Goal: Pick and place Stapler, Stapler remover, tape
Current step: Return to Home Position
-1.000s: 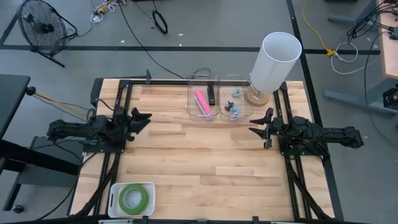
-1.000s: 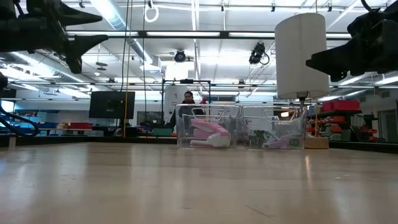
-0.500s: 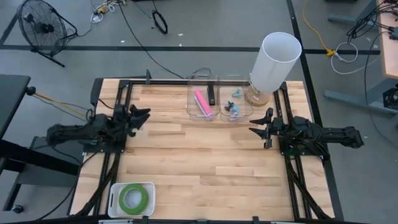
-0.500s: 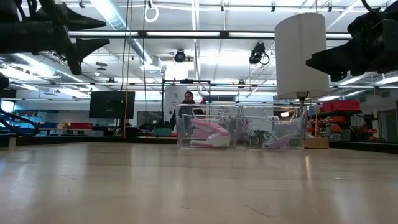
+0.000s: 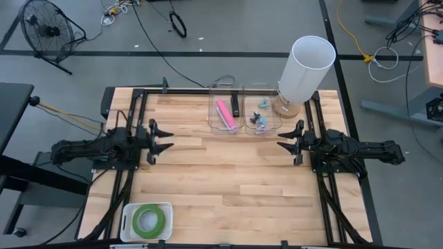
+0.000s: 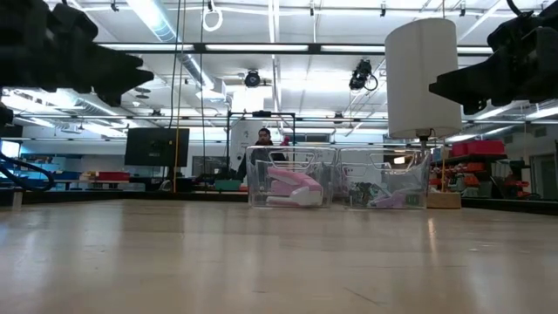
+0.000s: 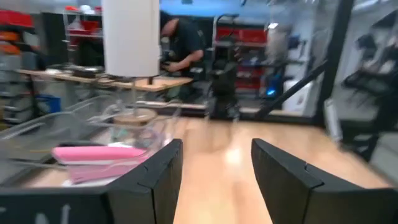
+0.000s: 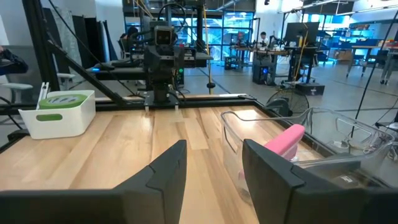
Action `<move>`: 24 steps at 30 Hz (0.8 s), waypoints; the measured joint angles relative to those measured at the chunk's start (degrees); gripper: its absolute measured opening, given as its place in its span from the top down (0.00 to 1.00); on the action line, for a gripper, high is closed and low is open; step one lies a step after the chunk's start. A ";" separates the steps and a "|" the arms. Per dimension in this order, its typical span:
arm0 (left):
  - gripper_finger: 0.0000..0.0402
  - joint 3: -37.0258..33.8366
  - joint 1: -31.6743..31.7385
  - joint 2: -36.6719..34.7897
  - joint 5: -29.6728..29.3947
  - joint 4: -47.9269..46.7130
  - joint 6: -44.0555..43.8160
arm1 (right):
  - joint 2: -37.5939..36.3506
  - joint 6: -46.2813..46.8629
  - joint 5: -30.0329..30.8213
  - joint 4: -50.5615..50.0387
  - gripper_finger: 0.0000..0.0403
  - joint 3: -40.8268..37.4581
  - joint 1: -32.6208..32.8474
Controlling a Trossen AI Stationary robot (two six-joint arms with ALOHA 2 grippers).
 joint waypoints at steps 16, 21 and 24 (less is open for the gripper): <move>0.51 -0.02 -1.91 0.70 -1.15 -1.42 4.68 | 0.00 -0.02 0.00 0.02 0.61 0.00 0.00; 0.51 -0.02 -1.91 0.67 -1.15 -1.14 4.71 | 0.00 -0.04 0.00 0.02 0.61 0.00 0.00; 0.51 -0.02 -1.91 0.68 -1.15 -1.04 4.71 | 0.00 -0.04 0.00 0.02 0.61 0.00 0.00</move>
